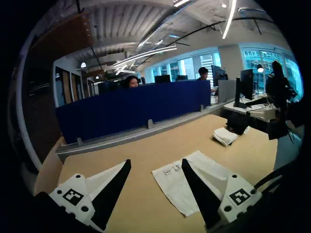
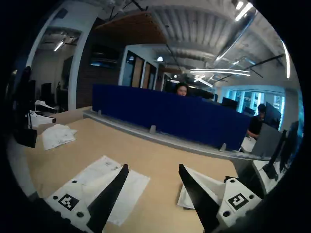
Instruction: Fold towel
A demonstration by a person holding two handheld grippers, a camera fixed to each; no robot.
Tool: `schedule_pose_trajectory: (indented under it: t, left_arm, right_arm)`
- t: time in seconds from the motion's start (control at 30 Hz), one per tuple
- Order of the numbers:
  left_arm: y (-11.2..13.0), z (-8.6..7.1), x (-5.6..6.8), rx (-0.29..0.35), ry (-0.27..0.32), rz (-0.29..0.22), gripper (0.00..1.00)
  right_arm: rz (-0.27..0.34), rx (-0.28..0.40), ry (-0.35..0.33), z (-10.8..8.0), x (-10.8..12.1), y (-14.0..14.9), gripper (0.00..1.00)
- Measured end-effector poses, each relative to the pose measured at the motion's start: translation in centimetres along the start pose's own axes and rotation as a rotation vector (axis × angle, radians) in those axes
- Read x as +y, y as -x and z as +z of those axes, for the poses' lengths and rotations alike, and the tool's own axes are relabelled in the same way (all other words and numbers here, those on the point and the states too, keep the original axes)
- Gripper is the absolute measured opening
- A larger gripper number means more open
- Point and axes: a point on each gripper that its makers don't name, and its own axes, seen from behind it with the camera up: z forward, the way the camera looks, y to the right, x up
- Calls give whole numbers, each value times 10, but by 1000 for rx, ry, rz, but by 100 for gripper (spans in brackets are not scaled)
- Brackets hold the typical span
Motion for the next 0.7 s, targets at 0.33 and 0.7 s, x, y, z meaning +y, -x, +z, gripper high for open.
schedule_pose_trajectory:
  t: [0.33, 0.7]
  left_arm:
    - [34, 6, 35, -114, 161, 84, 97]
    - [72, 17, 50, -190, 218, 58, 97]
  right_arm:
    - [-77, -137, -138, 3, -29, 34, 100]
    - [-72, -229, -200, 9, -46, 73, 100]
